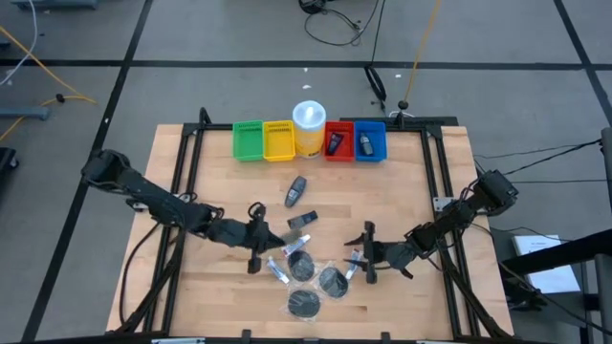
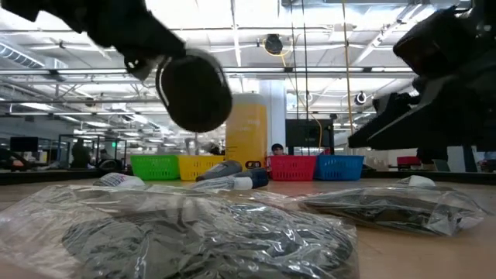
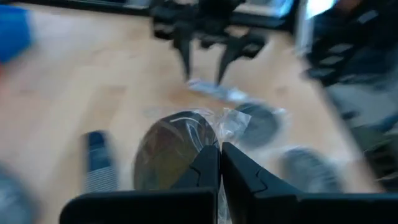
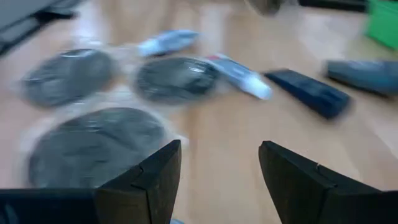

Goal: Pick & Place Travel size toiletries
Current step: Put the black hairbrush into the yellow basket

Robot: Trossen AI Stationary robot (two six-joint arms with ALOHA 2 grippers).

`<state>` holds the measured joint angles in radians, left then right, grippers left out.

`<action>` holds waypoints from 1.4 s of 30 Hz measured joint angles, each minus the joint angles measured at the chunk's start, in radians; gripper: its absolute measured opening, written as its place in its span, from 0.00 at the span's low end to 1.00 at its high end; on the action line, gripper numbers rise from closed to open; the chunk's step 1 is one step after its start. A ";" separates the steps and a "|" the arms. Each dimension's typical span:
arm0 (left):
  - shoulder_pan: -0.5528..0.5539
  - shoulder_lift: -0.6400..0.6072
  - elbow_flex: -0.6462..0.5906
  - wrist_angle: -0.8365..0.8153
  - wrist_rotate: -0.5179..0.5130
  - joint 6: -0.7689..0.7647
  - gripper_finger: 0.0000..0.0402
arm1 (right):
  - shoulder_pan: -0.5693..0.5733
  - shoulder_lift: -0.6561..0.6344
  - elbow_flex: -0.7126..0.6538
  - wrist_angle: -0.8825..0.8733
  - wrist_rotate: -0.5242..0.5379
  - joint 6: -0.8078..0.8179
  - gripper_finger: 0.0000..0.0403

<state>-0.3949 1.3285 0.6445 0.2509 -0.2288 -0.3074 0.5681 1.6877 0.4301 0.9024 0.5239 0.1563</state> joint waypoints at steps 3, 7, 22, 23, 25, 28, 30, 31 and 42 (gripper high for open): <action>0.022 0.034 0.001 0.095 0.081 -0.056 0.01 | -0.020 0.035 0.012 0.099 -0.052 -0.107 0.53; 0.038 0.102 0.000 0.180 0.115 -0.086 0.01 | -0.047 0.099 0.076 0.156 -0.061 -0.195 0.60; 0.057 0.309 0.000 0.465 0.213 -0.087 0.02 | -0.137 0.180 0.274 0.086 -0.216 -0.280 0.60; 0.057 0.309 0.000 0.463 0.213 -0.087 0.02 | -0.137 0.180 0.275 0.086 -0.212 -0.290 0.59; 0.056 0.309 0.000 0.463 0.213 -0.088 0.01 | -0.137 0.180 0.277 0.088 -0.187 -0.319 0.55; 0.056 0.309 0.000 0.463 0.211 -0.087 0.01 | -0.125 0.164 0.277 0.051 -0.162 -0.314 0.51; 0.057 0.309 0.000 0.463 0.210 -0.087 0.02 | -0.104 0.123 0.277 -0.031 -0.163 -0.296 0.50; 0.057 0.309 0.000 0.462 0.210 -0.088 0.02 | -0.091 0.096 0.278 -0.083 -0.165 -0.284 0.50; 0.056 0.309 0.000 0.460 0.211 -0.119 0.03 | -0.098 -0.058 0.278 -0.266 -0.161 -0.247 0.67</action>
<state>-0.3386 1.6371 0.6449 0.7106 -0.0173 -0.4264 0.4696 1.6294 0.7078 0.6363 0.3630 -0.0910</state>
